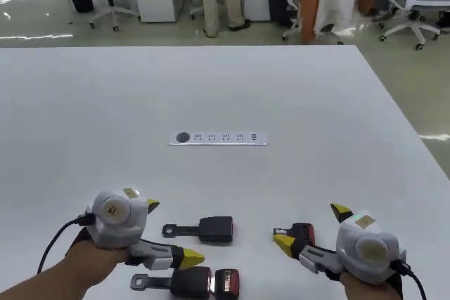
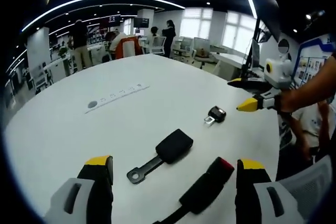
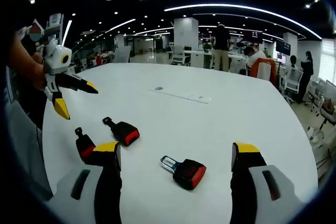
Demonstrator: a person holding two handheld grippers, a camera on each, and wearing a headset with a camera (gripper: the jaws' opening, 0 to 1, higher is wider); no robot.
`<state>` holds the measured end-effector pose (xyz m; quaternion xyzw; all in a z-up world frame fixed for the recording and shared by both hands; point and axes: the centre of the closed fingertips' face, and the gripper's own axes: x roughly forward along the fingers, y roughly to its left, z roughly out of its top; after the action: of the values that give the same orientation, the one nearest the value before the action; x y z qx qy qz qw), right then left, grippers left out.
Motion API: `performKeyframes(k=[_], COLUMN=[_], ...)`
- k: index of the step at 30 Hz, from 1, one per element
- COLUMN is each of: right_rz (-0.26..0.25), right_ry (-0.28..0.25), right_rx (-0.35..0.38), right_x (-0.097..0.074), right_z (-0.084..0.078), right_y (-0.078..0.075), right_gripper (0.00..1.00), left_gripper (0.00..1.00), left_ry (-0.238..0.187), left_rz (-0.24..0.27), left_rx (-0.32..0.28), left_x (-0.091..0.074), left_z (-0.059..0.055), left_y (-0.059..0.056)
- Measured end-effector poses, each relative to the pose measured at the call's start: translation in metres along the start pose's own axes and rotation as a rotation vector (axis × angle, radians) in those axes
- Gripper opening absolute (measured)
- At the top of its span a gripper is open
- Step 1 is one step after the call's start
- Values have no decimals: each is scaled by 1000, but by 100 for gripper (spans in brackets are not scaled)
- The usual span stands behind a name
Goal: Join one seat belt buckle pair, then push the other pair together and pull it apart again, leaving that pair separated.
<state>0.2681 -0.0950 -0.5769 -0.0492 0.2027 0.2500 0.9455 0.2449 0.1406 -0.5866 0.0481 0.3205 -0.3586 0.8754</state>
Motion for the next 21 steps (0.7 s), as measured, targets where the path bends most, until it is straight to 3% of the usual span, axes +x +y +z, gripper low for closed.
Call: performKeyframes(k=[2,7,12,14,21], right_rz=[-7,-34,-45,-52,-52], right_ry=[-7,-34,-62,-68,-79], right_rx=[3,10,4,12,-2], right_x=[-6,-23,-38,-43,-65], right_z=[1,5,6,6,-1], right_y=[4,14,24,26,40], right_gripper=[87,89,92,93,96], left_gripper=[100,100,100,100,100], left_ry=[-15,-57,-104,-117,-148], left_rz=[8,38,63,69,71], left_rx=[-21,-64,-105,-102,-96], left_x=[-5,-31,-53,-65,-94], left_z=[-6,-7,-15,-14,-37], left_y=[7,-4,1,-8,-4])
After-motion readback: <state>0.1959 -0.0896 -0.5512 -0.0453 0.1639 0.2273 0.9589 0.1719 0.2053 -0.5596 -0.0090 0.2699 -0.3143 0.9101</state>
